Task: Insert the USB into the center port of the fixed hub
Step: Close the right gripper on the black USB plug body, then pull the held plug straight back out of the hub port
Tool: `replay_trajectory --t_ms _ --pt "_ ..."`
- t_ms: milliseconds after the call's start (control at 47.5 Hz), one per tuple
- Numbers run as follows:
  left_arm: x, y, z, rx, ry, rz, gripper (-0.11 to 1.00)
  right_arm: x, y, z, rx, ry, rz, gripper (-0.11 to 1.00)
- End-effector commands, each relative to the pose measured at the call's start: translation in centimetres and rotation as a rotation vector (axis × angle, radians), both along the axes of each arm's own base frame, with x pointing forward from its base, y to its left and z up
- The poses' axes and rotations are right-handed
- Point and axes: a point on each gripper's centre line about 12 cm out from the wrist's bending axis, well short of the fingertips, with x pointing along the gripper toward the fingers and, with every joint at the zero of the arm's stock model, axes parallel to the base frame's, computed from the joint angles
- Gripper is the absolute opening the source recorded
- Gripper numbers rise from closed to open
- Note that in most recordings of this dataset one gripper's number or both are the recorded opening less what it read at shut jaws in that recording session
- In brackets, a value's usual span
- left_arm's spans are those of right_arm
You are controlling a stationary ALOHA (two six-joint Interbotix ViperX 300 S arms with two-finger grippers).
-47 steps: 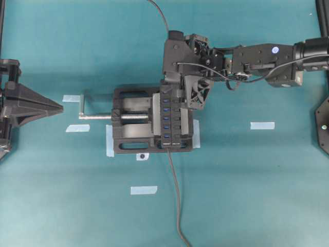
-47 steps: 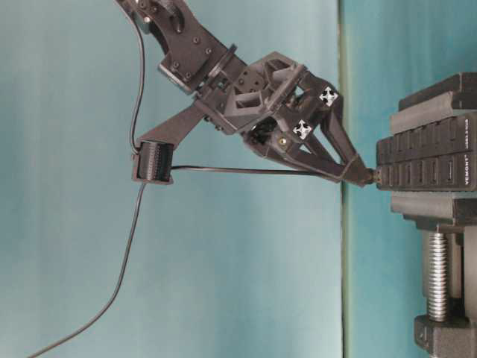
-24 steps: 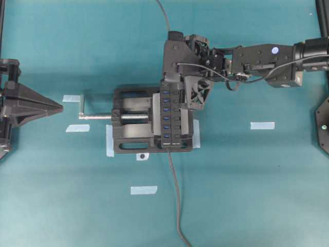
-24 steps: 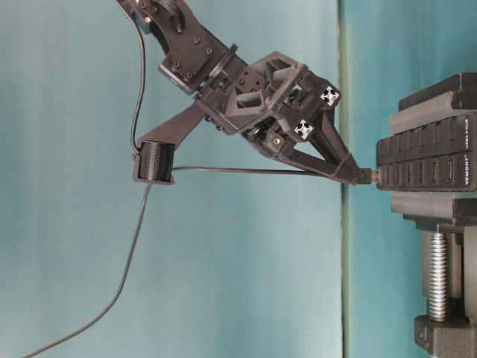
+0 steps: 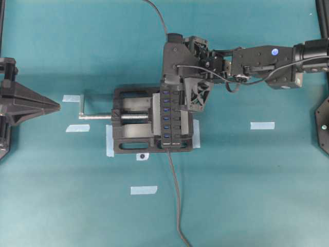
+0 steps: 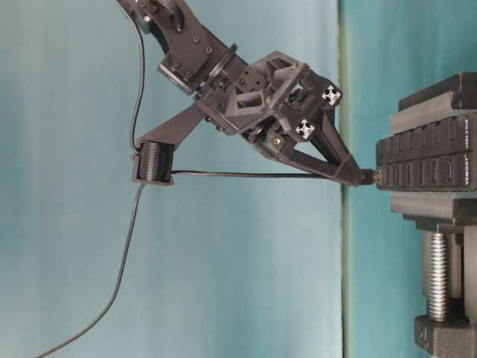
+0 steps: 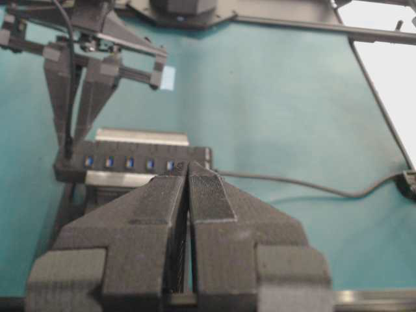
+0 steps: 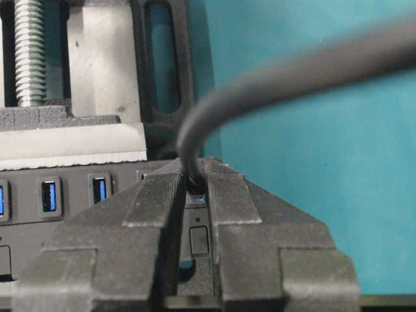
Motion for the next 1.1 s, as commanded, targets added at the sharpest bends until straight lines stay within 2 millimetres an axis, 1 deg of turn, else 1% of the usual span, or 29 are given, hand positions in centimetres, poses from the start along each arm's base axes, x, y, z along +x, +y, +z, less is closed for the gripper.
replay_trajectory --t_ms 0,190,421,611,906,1074 --pt "0.2 0.0 0.5 0.000 -0.014 0.002 0.00 0.6 0.0 1.6 -0.002 -0.047 -0.003 0.09" --pt "0.1 0.0 0.4 -0.005 -0.011 0.002 0.00 0.8 -0.1 2.2 -0.002 -0.059 -0.008 0.09" --pt "0.1 0.1 0.3 -0.006 -0.009 0.004 0.00 0.7 -0.2 3.0 -0.003 -0.019 -0.014 0.09" --pt "0.1 0.0 0.3 -0.006 -0.008 0.003 0.00 0.8 -0.2 3.7 -0.007 -0.026 -0.013 0.09" --pt "0.1 0.0 0.4 -0.006 -0.012 0.003 0.00 0.5 -0.1 5.2 -0.012 -0.057 -0.015 0.09" --pt "0.1 0.1 0.4 -0.006 -0.012 0.004 0.00 0.1 0.3 5.9 -0.012 -0.055 -0.009 0.09"
